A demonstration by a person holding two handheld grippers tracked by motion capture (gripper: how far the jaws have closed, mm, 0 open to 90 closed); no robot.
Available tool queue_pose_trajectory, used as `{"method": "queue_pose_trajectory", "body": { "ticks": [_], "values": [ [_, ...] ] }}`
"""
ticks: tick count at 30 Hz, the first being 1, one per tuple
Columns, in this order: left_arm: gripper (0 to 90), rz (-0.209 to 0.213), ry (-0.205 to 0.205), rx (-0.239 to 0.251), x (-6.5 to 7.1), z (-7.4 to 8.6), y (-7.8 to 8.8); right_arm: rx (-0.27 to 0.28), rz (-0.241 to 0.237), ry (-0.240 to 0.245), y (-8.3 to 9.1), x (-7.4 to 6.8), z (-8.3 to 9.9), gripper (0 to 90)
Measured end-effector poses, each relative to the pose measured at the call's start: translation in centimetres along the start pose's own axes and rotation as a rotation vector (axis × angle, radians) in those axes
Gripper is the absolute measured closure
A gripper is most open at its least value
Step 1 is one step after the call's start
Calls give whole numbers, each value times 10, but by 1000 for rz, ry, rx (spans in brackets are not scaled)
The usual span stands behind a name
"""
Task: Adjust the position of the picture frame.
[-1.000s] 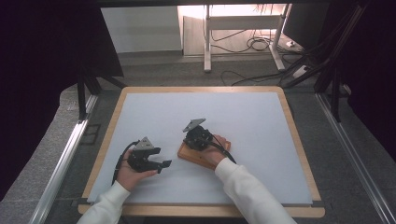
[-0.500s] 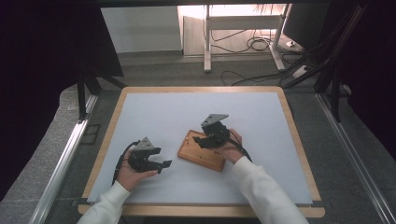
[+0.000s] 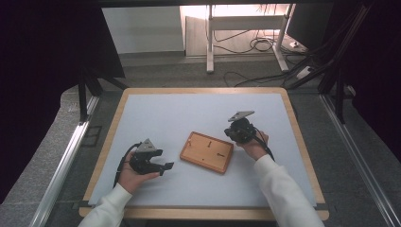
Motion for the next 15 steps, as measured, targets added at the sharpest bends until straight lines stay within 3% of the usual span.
{"method": "queue_pose_trajectory", "body": {
  "ticks": [6, 15],
  "values": [
    [253, 0, 3, 0, -1, 0, 0, -36, 0, -12, -10, 8, 7, 900],
    [254, -2, 5, -1, -1, 1, 0, -88, -32, 25, -17, 4, 24, 900]
  ]
}}
Point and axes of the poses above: each handheld gripper's, and its own axes: y roughly backward along the jaws, z roughly out of its underside, x roughly to its right, the point moved 10 cm from there along -y, roughly forward along the jaws, and after that the axes turned 11 degrees about -x, right-handed, at the moved point
